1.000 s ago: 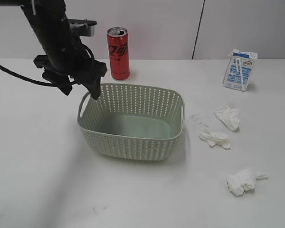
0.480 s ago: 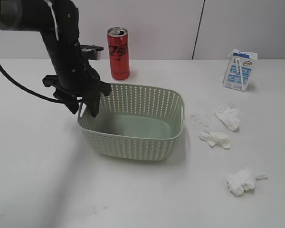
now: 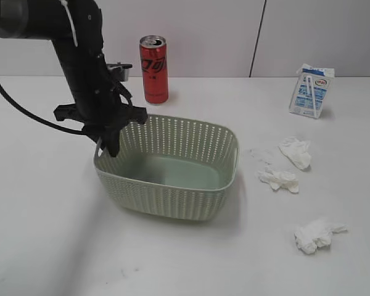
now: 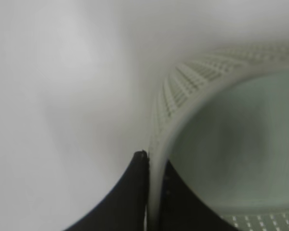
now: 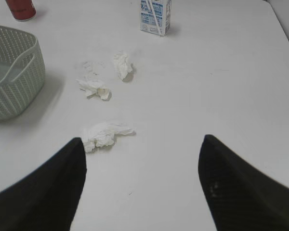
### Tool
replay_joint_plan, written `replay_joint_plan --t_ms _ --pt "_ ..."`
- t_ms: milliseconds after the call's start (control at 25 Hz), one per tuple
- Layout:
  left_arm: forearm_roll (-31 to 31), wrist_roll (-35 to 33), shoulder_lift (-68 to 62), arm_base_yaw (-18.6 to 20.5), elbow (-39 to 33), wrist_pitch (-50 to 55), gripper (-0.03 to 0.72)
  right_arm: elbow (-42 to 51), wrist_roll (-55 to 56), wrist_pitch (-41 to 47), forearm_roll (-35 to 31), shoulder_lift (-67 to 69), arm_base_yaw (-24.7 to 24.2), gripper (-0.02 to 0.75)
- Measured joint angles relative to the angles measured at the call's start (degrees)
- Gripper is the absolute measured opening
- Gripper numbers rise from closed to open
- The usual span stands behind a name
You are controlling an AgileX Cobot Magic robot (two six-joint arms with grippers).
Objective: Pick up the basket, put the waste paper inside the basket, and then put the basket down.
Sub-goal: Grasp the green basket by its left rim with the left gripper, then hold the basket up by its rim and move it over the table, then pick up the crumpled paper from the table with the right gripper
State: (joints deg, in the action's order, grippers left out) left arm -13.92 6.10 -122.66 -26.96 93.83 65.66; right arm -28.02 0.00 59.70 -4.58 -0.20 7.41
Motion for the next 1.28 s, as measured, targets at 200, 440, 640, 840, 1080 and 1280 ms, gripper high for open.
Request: replay_joint_plan --t_ms 200,440,640,840,1080,1280 --pt "-3.0 1.3 3.6 0.0 -0.3 2.3 -0.015 0.0 1.5 0.0 0.3 0.0 0.0 0.553" --pt "0.0 6.1 12.8 0.0 -5.3 -1.8 -0.015 -2.2 1.7 -5.1 -5.5 10.5 0.0 0.553" --pt "1.6 9.3 17.3 0.0 -14.1 -7.2 -0.015 -6.0 1.7 -7.6 -10.5 29.6 0.0 0.553" --pt "1.9 9.8 18.8 0.0 -21.0 -11.2 -0.015 -8.4 1.1 -9.7 -14.5 53.1 0.0 0.553" --pt "1.9 9.8 18.8 0.0 -23.1 -12.2 -0.015 -8.6 -5.3 -18.8 -17.7 75.6 0.1 0.502" --pt "1.0 9.9 18.8 0.0 -23.1 -13.4 -0.015 -11.1 -6.2 -21.6 -16.4 87.5 0.1 0.468"
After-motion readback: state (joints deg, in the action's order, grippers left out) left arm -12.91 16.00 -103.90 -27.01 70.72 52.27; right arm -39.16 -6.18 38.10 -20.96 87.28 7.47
